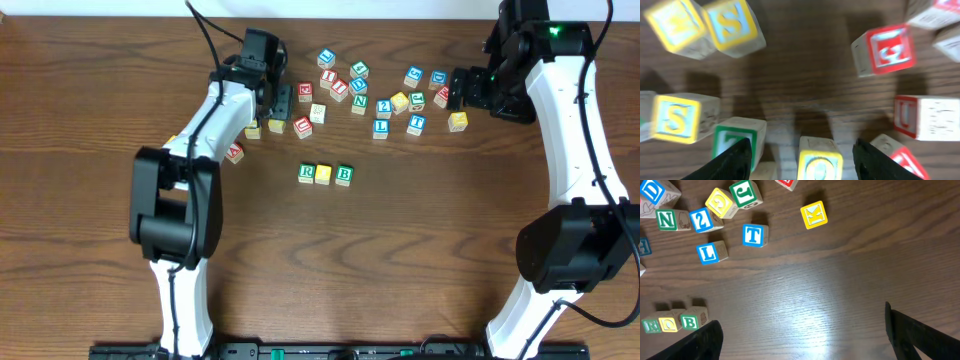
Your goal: Spell out ROBOT
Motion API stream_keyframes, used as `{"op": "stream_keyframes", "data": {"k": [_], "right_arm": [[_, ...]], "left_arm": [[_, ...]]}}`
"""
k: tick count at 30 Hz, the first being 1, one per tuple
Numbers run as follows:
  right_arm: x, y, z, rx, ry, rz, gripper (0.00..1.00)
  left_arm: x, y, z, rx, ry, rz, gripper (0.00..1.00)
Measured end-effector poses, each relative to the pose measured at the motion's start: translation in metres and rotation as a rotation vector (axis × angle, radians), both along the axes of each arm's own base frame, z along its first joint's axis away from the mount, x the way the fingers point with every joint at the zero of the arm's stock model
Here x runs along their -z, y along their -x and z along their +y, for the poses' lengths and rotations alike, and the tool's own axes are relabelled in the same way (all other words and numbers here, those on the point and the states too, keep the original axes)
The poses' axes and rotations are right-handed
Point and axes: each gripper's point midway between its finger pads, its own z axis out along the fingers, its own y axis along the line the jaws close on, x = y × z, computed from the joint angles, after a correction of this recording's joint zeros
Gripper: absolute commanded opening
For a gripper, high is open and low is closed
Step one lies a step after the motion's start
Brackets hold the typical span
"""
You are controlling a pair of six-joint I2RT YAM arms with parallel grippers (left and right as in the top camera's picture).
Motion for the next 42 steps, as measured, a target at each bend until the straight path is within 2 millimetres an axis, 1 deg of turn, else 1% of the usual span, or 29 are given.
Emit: {"op": "stream_keyframes", "data": {"k": [1, 4, 9, 14, 15, 16, 17, 18, 20, 28, 30, 33, 35, 38, 40, 42], "right_arm": [[0.0, 0.0, 0.0, 0.0, 0.0, 0.0, 0.99], [0.0, 0.002, 0.0, 0.0, 0.0, 0.006, 0.99], [0.0, 0.002, 0.0, 0.0, 0.0, 0.007, 0.99], [0.0, 0.002, 0.0, 0.0, 0.0, 0.007, 0.99], [0.0, 0.002, 0.0, 0.0, 0.0, 0.007, 0.99], [0.0, 0.002, 0.0, 0.0, 0.0, 0.007, 0.99], [0.0, 0.002, 0.0, 0.0, 0.0, 0.007, 0.99], [0.0, 0.002, 0.0, 0.0, 0.0, 0.007, 0.99], [0.0, 0.002, 0.0, 0.0, 0.0, 0.007, 0.99], [0.0, 0.002, 0.0, 0.0, 0.0, 0.007, 0.99], [0.0, 0.002, 0.0, 0.0, 0.0, 0.006, 0.99], [0.0, 0.001, 0.0, 0.0, 0.0, 0.006, 0.99], [0.0, 0.001, 0.0, 0.0, 0.0, 0.006, 0.99], [0.0, 0.001, 0.0, 0.0, 0.0, 0.006, 0.99], [0.0, 0.001, 0.0, 0.0, 0.0, 0.006, 0.99], [0.0, 0.001, 0.0, 0.0, 0.0, 0.006, 0.99]], "left_arm": [[0.007, 0.001, 0.0, 0.0, -0.003, 0.013, 0.65], [0.012, 0.0, -0.001, 0.011, -0.01, 0.014, 0.65], [0.031, 0.003, 0.0, 0.014, -0.022, 0.05, 0.65], [0.032, 0.004, 0.0, 0.015, -0.022, 0.052, 0.64], [0.032, 0.004, 0.0, 0.014, -0.022, 0.053, 0.63], [0.032, 0.003, 0.0, 0.015, -0.022, 0.052, 0.59], [0.032, 0.004, 0.0, 0.015, -0.023, 0.052, 0.54], [0.032, 0.004, 0.0, 0.018, -0.024, 0.053, 0.44], [0.032, 0.005, 0.001, 0.021, -0.026, 0.057, 0.39], [0.032, 0.006, 0.001, 0.018, -0.026, 0.062, 0.38], [0.029, 0.005, 0.001, 0.017, -0.024, 0.056, 0.38], [0.012, 0.003, 0.0, 0.012, -0.014, 0.023, 0.38], [-0.014, 0.0, -0.002, 0.001, 0.003, -0.023, 0.38], [-0.058, -0.001, -0.009, -0.012, 0.037, -0.105, 0.38], [-0.09, 0.004, -0.02, 0.003, 0.058, -0.158, 0.39], [-0.109, 0.013, -0.032, 0.022, 0.064, -0.182, 0.39]]}}
